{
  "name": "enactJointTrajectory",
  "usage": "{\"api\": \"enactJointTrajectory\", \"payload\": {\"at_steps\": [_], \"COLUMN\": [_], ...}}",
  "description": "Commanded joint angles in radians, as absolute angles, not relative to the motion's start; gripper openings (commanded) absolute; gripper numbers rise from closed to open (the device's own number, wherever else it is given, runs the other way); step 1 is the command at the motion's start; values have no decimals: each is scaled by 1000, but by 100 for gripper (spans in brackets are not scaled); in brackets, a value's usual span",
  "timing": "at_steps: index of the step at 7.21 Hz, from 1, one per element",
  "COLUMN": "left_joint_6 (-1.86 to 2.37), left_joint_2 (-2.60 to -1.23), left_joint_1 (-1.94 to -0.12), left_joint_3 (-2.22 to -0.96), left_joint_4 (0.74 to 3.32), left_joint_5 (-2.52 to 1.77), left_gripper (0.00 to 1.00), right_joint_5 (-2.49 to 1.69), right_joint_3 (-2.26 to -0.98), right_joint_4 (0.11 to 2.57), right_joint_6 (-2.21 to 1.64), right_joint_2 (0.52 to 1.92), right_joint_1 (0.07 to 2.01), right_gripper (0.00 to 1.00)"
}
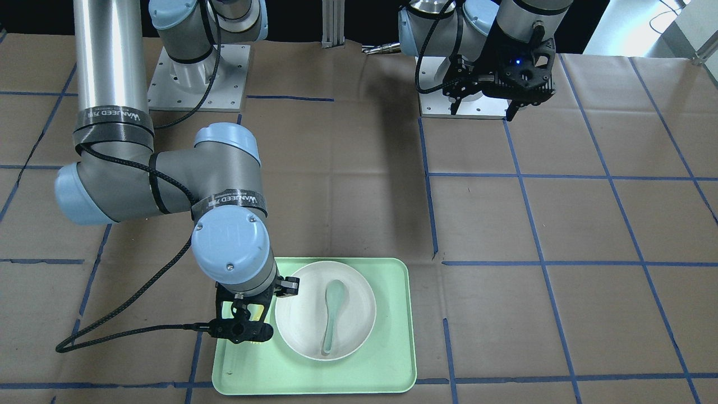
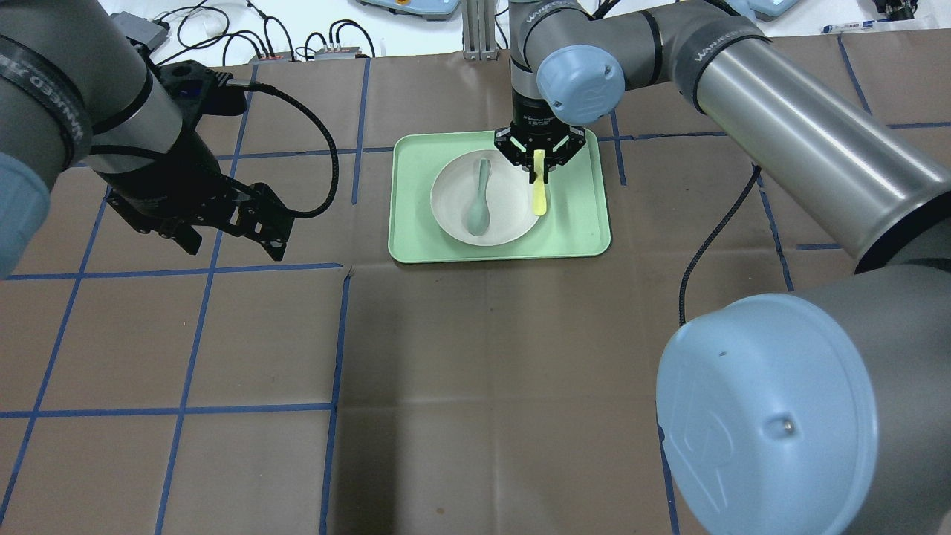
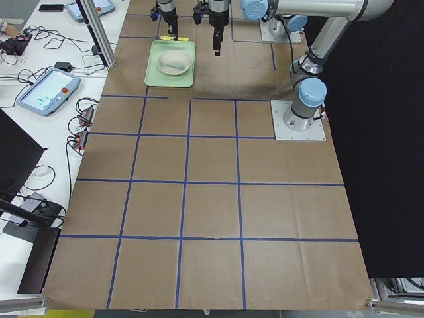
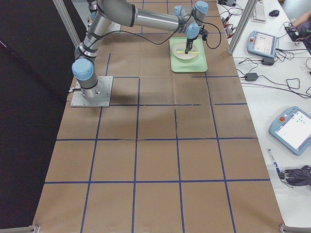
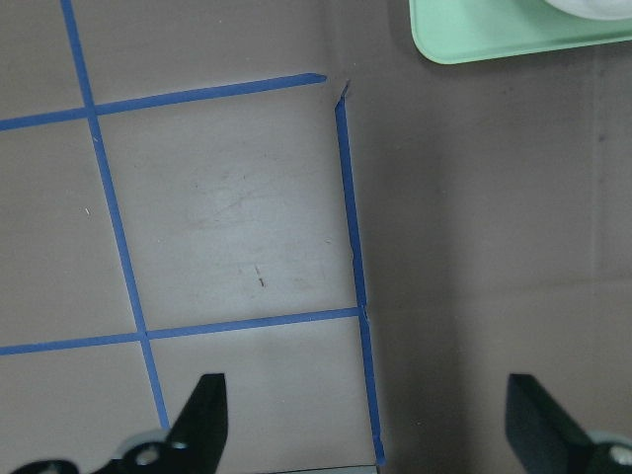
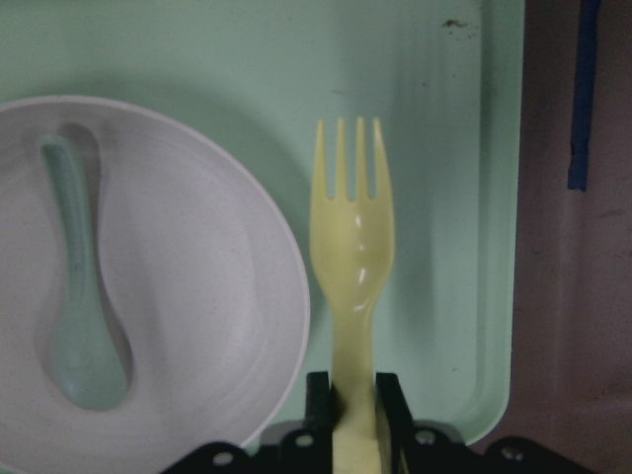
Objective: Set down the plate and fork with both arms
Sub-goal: 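Move the fork beside the plate and release it on the tray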
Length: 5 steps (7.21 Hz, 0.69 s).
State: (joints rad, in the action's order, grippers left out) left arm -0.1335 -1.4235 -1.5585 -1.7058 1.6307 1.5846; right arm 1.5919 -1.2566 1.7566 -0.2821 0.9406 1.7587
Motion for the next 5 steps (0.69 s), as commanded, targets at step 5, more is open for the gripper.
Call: {"api": "enactJointTrajectory", "payload": {"at_steps": [5], "left_joint_6": [-133], "left_joint_2": [-1425], "left_joint_1": [-1560], "left_joint_3": [-1707], "left_joint_4": [1631], "left_joint_5": [1585], "left_gripper": [100], "right_joint_5": [1586], "right_joint_3": [-1385], "right_joint_4": [1983], "right_joint_6": [-236], "right_joint_2": [870], "right_joint_1": [1698], "right_gripper": [2]}}
